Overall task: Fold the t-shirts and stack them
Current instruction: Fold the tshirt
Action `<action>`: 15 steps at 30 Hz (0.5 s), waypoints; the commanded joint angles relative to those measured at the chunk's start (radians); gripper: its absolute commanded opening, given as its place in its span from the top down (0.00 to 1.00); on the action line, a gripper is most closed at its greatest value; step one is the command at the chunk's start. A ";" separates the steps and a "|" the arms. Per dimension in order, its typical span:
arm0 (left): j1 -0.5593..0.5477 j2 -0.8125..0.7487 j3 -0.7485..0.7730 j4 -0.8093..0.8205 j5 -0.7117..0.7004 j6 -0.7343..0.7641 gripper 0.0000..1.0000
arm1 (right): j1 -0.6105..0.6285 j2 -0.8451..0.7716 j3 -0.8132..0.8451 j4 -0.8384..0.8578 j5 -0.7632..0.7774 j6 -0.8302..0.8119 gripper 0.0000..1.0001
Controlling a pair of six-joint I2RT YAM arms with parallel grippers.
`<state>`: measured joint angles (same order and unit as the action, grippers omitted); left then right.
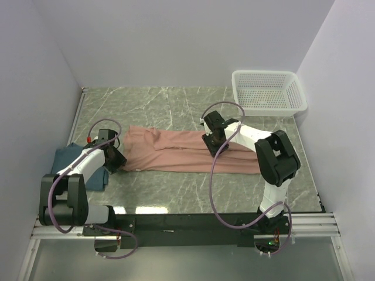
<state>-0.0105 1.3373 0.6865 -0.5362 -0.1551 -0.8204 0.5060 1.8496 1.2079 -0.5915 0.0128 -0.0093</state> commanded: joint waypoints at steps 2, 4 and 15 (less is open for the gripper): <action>0.004 0.014 0.010 -0.013 -0.024 0.018 0.53 | -0.004 0.013 0.076 0.015 0.128 -0.012 0.55; 0.004 0.014 0.007 -0.016 -0.027 0.018 0.54 | -0.020 0.022 0.091 0.010 0.188 -0.017 0.55; 0.004 -0.021 0.001 -0.007 -0.011 0.023 0.51 | -0.070 -0.068 0.065 0.019 0.168 0.028 0.55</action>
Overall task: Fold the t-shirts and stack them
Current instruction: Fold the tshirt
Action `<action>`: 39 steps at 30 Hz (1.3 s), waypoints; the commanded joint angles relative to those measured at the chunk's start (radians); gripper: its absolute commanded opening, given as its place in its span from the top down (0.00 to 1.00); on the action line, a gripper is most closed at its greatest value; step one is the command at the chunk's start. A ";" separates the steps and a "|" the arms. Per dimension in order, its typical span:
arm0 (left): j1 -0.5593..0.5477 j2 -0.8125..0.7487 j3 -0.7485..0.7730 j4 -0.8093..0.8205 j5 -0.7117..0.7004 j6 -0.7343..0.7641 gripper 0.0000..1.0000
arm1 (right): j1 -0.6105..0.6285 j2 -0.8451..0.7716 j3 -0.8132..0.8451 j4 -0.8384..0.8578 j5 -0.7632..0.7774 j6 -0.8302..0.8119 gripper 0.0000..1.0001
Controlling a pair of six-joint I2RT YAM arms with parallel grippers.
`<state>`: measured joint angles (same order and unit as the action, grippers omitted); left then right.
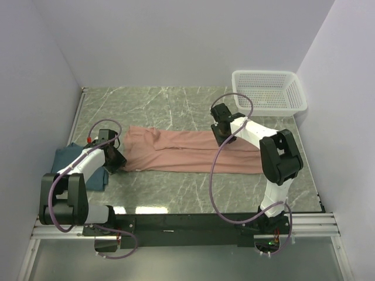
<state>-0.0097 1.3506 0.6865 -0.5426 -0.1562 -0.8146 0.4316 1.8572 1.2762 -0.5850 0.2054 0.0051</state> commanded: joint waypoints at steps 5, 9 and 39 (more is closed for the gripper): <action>0.004 -0.056 -0.002 0.004 0.003 0.029 0.51 | 0.006 -0.157 -0.084 0.007 -0.178 -0.062 0.55; 0.004 -0.054 0.001 0.003 0.014 0.041 0.54 | 0.006 -0.135 -0.104 0.001 -0.158 -0.086 0.54; 0.002 -0.051 0.001 0.016 0.035 0.057 0.59 | 0.006 -0.085 -0.060 -0.032 -0.126 -0.194 1.00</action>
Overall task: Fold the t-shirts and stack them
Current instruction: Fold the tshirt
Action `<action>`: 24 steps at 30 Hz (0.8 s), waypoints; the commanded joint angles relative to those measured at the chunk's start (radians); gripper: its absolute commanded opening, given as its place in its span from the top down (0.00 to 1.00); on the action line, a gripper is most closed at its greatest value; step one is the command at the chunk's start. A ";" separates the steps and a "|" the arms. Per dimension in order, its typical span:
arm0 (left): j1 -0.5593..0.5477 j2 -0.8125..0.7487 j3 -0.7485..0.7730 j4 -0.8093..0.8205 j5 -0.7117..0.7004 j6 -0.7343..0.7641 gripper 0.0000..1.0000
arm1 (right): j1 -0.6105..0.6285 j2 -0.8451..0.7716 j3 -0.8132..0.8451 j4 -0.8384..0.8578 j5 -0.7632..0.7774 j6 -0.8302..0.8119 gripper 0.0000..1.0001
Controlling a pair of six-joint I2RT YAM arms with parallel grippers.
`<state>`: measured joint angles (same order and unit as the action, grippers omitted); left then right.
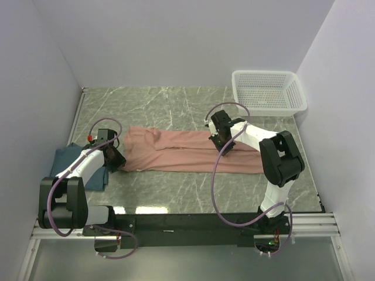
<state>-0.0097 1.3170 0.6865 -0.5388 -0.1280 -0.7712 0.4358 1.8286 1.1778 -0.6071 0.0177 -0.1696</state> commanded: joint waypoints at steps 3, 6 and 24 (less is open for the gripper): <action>0.002 -0.021 -0.001 0.013 0.004 0.013 0.58 | 0.001 -0.058 0.054 -0.013 0.094 -0.024 1.00; 0.002 -0.022 -0.001 0.010 0.002 0.012 0.59 | 0.001 -0.043 0.066 -0.017 0.110 -0.022 0.99; 0.001 -0.025 -0.001 0.005 -0.009 0.010 0.61 | 0.001 0.012 0.134 0.007 0.196 -0.011 0.82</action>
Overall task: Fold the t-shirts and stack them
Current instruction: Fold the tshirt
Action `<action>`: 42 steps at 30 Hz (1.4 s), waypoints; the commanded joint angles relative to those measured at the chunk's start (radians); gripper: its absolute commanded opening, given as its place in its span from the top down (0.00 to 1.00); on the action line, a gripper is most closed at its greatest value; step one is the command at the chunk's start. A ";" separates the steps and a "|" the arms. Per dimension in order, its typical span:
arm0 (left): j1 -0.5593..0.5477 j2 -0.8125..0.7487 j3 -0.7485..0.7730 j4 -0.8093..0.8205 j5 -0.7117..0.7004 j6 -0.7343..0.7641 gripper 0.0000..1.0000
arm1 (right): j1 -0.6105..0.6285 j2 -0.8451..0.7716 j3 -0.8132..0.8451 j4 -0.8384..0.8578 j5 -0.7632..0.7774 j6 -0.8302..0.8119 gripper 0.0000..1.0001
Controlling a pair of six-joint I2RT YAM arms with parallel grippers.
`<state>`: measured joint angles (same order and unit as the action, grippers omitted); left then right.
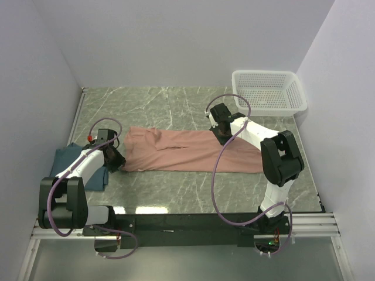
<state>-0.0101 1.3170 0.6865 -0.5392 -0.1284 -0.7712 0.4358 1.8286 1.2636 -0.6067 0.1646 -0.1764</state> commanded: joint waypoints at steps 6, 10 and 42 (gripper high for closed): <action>0.001 -0.032 0.001 0.008 -0.010 0.010 0.60 | -0.006 -0.061 -0.003 0.041 0.085 0.086 0.61; 0.001 -0.036 0.001 0.010 -0.007 0.009 0.59 | -0.072 -0.175 -0.049 0.038 0.073 0.175 0.58; 0.001 -0.068 -0.004 0.021 0.015 0.015 0.60 | -0.580 -0.247 -0.293 0.120 -0.076 0.785 0.52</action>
<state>-0.0101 1.2755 0.6865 -0.5373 -0.1242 -0.7708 -0.1307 1.5581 0.9722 -0.5350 0.0925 0.5789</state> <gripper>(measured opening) 0.398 0.480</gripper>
